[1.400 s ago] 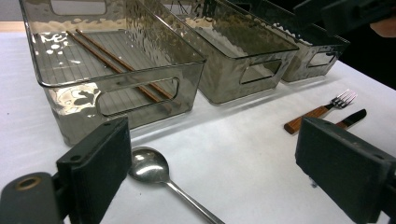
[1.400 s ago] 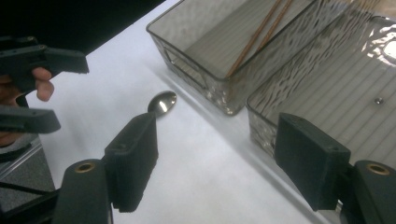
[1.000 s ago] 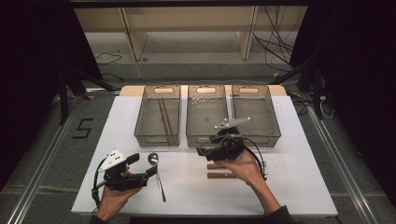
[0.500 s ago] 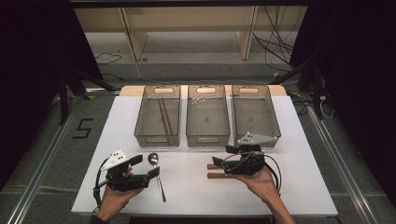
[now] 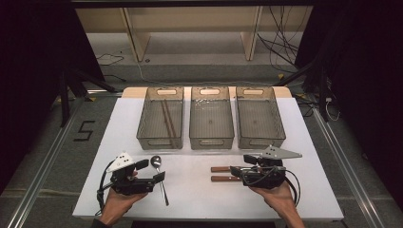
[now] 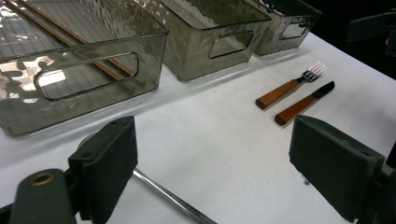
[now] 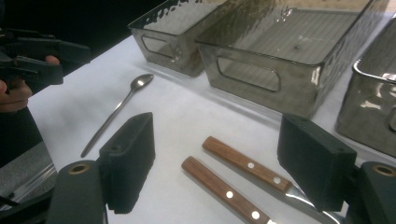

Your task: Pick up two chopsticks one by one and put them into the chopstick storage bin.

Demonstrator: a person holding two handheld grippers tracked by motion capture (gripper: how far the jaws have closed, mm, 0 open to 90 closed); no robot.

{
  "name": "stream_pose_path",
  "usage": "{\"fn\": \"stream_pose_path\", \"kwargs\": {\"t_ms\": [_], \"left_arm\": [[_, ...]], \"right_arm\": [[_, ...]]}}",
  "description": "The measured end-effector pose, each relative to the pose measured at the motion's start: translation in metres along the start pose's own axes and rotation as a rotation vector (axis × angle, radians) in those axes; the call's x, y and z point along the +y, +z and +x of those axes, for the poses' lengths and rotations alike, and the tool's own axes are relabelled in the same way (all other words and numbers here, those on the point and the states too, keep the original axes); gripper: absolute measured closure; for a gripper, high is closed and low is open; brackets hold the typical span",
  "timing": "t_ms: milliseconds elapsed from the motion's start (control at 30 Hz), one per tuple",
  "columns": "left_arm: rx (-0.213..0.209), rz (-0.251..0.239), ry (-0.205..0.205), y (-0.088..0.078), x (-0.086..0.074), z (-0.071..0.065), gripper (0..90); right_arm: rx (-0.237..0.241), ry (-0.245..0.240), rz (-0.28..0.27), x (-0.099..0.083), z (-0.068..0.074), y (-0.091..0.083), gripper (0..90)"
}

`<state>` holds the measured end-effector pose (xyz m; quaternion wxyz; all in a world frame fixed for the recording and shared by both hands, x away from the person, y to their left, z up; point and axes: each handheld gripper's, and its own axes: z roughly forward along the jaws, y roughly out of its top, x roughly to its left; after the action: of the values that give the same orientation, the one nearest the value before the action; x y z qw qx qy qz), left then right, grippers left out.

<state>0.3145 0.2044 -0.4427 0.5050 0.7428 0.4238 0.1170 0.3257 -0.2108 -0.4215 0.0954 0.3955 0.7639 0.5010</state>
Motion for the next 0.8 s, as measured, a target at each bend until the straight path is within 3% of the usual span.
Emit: {"fn": "stream_pose_path", "kwargs": {"t_ms": [433, 800], "left_arm": [[-0.036, 0.029, 0.013, 0.006, 0.004, -0.006, 16.0], [-0.072, 0.069, 0.034, 0.012, 0.003, -0.012, 17.0]], "right_arm": [[-0.032, 0.023, -0.058, -0.019, -0.008, -0.020, 26.9], [-0.038, 0.017, -0.054, -0.024, -0.007, -0.018, 24.9]]}}
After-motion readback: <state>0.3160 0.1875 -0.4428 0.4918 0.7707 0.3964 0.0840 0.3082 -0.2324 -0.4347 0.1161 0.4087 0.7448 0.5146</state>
